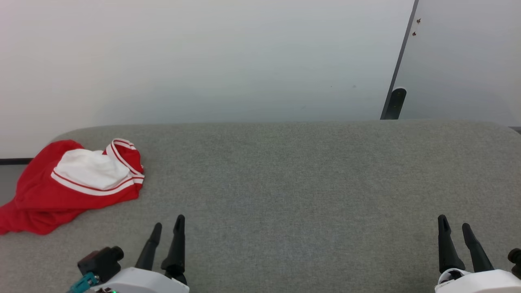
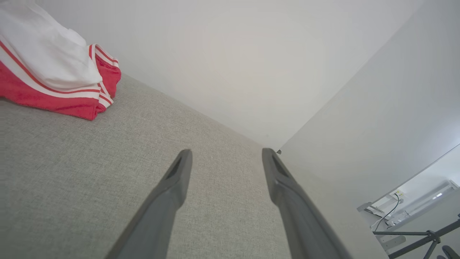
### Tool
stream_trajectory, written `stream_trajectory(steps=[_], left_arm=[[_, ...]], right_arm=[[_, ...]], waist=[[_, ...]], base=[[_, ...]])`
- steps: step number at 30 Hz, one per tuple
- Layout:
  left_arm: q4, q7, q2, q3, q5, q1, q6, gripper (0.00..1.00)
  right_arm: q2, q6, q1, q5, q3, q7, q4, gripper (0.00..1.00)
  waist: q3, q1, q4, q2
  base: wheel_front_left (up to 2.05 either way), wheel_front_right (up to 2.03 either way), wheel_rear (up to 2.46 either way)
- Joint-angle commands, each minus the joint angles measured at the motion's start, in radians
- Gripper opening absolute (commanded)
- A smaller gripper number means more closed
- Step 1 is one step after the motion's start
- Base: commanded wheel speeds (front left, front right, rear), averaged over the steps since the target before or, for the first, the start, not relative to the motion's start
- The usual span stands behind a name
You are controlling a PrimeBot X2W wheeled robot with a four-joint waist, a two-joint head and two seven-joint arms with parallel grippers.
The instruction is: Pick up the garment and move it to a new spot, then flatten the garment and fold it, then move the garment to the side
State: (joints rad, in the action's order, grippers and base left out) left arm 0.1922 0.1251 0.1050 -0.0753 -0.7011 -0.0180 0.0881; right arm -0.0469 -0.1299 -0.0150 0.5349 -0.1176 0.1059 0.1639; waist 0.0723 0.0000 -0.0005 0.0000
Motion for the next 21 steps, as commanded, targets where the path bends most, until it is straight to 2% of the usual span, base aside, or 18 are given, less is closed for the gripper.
stream_trajectory(steps=[1, 21], left_arm=[[-0.017, 0.010, 0.002, 0.009, 0.039, -0.004, 0.006, 1.00], [-0.047, 0.059, -0.010, 0.012, 0.288, 0.016, 0.026, 1.00]], right_arm=[[-0.003, -0.001, -0.010, -0.043, -0.002, 0.008, -0.015, 1.00], [-0.004, -0.001, -0.034, -0.262, -0.002, 0.034, -0.049, 1.00]], waist=[[0.002, 0.0000, 0.000, 0.0000], [0.023, 0.0000, 0.001, 0.0000]], base=[[0.00, 0.00, 0.00], [0.00, 0.00, 0.00]])
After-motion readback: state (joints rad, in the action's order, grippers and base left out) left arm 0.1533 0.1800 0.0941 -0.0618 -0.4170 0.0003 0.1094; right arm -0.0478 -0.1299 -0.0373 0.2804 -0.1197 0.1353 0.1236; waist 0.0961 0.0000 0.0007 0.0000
